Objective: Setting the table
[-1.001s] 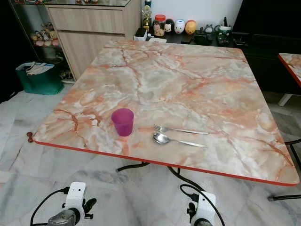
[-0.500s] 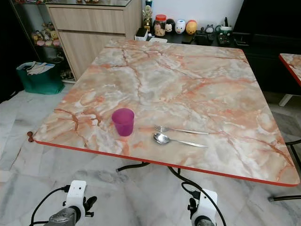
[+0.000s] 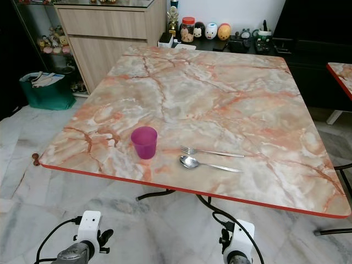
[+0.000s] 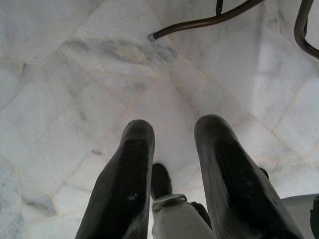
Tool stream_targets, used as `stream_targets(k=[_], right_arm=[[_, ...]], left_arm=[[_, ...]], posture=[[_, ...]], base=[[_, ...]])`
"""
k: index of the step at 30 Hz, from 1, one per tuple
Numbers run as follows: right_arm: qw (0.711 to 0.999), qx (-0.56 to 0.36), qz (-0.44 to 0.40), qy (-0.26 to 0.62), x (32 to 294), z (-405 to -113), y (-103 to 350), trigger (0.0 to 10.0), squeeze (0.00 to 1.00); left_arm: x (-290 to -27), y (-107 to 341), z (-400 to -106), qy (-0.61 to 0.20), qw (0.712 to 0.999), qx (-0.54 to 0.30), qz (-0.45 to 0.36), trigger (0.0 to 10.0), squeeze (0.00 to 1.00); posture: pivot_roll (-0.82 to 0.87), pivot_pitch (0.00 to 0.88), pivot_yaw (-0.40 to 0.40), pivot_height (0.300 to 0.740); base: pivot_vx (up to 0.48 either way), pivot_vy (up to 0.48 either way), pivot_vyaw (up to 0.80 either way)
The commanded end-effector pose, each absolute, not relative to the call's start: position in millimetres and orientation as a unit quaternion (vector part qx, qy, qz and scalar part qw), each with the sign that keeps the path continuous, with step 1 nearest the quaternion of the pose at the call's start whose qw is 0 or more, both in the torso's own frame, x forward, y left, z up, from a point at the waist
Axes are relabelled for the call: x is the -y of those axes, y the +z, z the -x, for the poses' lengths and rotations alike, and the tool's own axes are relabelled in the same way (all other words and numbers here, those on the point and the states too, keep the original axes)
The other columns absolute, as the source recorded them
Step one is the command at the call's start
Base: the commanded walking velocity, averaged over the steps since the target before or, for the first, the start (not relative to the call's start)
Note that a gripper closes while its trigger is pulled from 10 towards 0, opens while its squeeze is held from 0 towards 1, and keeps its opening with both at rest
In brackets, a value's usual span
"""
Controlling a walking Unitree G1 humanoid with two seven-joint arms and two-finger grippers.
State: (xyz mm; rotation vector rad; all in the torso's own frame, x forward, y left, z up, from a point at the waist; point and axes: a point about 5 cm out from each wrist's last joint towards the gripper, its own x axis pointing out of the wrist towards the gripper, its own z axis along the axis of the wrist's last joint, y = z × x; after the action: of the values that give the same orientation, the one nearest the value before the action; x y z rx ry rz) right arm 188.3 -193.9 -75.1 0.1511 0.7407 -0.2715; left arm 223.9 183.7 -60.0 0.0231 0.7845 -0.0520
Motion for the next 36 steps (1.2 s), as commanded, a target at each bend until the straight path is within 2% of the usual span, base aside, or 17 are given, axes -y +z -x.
stream_targets(k=[1, 10, 36], right_arm=[[0.913, -0.379, -0.068, -0.133, 194.9, -183.8, -78.3, 10.0, 0.00], [0.894, -0.425, -0.060, -0.127, 193.6, -177.0, -84.6, 10.0, 0.00], [0.888, -0.439, -0.065, -0.122, 193.1, -173.2, -87.0, 10.0, 0.00]], left_arm=[[-185.8, -63.0, -219.4, -0.021, 0.919, -0.395, -0.011, 10.0, 0.00], [-188.1, -65.2, -215.2, -0.020, 0.916, -0.401, -0.011, 10.0, 0.00], [-184.3, -67.4, -211.8, -0.027, 0.915, -0.402, 0.001, 10.0, 0.00]], posture=[[0.05, 0.000, -0.011, 0.740], [0.05, 0.000, -0.013, 0.740], [0.06, 0.000, -0.020, 0.740]], base=[[0.000, 0.000, 0.00], [0.000, 0.000, 0.00], [0.000, 0.000, 0.00]])
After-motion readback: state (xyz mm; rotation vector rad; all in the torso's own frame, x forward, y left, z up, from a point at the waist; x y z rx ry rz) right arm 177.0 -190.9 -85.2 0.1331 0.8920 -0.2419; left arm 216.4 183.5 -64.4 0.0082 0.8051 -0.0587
